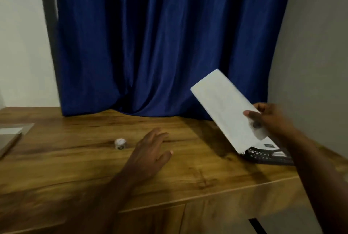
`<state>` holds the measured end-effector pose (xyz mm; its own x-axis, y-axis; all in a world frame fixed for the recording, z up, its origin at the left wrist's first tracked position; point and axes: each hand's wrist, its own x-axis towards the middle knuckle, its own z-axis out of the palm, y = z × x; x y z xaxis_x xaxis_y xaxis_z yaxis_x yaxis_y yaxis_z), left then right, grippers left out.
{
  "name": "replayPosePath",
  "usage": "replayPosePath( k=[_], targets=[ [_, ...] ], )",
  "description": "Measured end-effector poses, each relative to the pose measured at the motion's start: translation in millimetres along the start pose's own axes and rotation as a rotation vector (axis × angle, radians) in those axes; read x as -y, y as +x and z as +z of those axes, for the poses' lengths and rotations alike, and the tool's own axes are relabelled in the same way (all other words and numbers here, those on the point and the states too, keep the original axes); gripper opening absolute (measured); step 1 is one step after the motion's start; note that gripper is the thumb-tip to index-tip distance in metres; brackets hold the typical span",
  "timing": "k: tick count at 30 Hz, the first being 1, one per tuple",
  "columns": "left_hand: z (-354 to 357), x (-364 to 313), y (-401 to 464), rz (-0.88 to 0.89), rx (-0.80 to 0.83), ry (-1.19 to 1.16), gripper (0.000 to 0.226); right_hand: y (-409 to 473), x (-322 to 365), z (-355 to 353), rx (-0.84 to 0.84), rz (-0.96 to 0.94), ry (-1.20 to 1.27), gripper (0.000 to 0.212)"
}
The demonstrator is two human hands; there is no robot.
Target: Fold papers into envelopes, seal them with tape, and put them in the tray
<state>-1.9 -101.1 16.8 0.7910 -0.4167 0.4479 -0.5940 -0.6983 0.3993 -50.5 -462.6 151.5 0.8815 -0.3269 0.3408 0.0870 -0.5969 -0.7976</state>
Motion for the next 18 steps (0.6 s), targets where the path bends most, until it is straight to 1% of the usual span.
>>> replayPosePath(
  k=[3,6,8,10,12,14,15,18],
  targets=[
    [27.1,-11.7,10.9,-0.013,0.144,0.052,0.072,12.9,-20.1,-22.9,-0.214,0.042,-0.018,0.015],
    [36.3,-9.9,13.7,-0.041,0.242,0.158,0.070,29.9,-46.6,-36.5,-0.314,0.098,-0.059,0.022],
    [36.2,-8.0,13.1,-0.057,0.255,0.166,0.068,39.2,-62.4,-38.4,-0.301,0.170,-0.138,0.021],
    [36.6,-7.5,12.6,-0.059,0.249,0.165,0.067,49.4,-79.0,-36.5,-0.232,0.282,-0.225,0.023],
    [36.2,-8.1,12.2,-0.058,0.247,0.163,0.067,57.3,-90.2,-32.3,-0.156,0.413,-0.321,0.034],
    [36.5,-7.3,11.8,-0.067,0.244,0.150,0.068,65.6,-99.7,-28.1,-0.094,0.498,-0.389,0.047],
    [36.5,-7.0,11.7,-0.068,0.244,0.146,0.068,66.5,-101.0,-26.1,-0.077,0.522,-0.401,0.048],
    [37.0,-5.9,12.2,-0.067,0.240,0.141,0.067,65.5,-104.9,-23.8,-0.081,0.543,-0.433,0.040]
  ],
)
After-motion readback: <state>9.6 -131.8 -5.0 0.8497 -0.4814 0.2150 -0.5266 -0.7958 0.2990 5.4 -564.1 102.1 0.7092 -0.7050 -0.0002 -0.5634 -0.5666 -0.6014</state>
